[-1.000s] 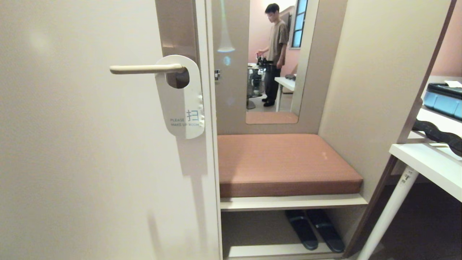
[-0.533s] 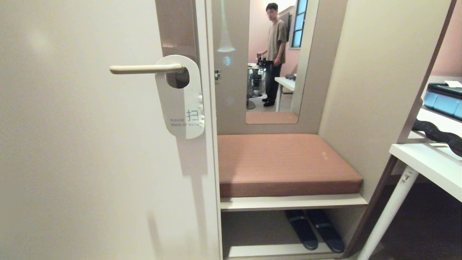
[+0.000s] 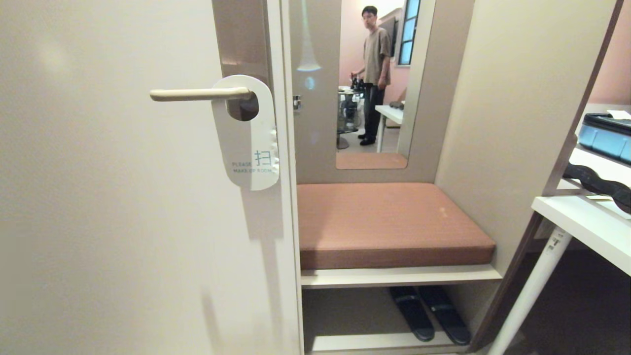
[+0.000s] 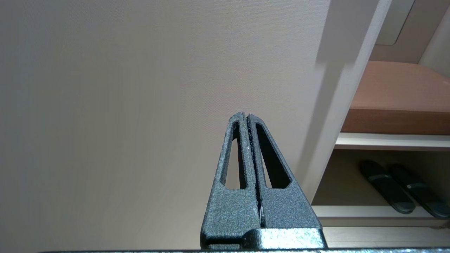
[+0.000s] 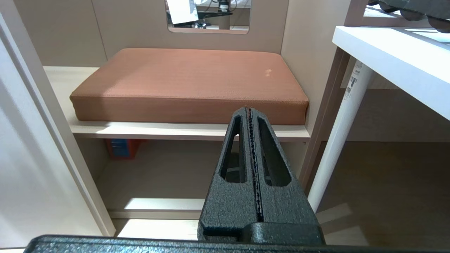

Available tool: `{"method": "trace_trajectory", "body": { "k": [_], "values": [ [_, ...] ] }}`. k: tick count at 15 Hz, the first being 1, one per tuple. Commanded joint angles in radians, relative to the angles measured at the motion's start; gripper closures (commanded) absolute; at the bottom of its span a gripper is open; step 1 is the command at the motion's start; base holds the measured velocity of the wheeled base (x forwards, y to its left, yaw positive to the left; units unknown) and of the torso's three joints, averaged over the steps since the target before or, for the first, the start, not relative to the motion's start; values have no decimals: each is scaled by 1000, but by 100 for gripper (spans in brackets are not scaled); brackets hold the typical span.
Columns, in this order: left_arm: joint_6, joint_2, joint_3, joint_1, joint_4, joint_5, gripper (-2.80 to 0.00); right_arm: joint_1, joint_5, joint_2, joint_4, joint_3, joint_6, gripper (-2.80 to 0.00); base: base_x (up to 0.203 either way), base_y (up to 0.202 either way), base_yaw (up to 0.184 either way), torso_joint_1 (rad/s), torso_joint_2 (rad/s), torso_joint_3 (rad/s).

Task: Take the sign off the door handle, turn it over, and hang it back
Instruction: Take down the sign

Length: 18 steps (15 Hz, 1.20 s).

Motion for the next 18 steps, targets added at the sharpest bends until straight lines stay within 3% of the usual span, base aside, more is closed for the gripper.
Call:
{"method": "trace_trajectory", "body": {
  "k": [1, 10, 18],
  "values": [
    [1, 0, 0, 0, -2, 1, 0, 0, 0, 0, 0, 0, 0, 0, 0, 0, 0, 0, 0, 0],
    [2, 0, 0, 0, -2, 1, 0, 0, 0, 0, 0, 0, 0, 0, 0, 16, -1, -1, 0, 0],
    [0, 0, 0, 0, -2, 1, 0, 0, 0, 0, 0, 0, 0, 0, 0, 188, 0, 2, 3, 2]
  ]
}}
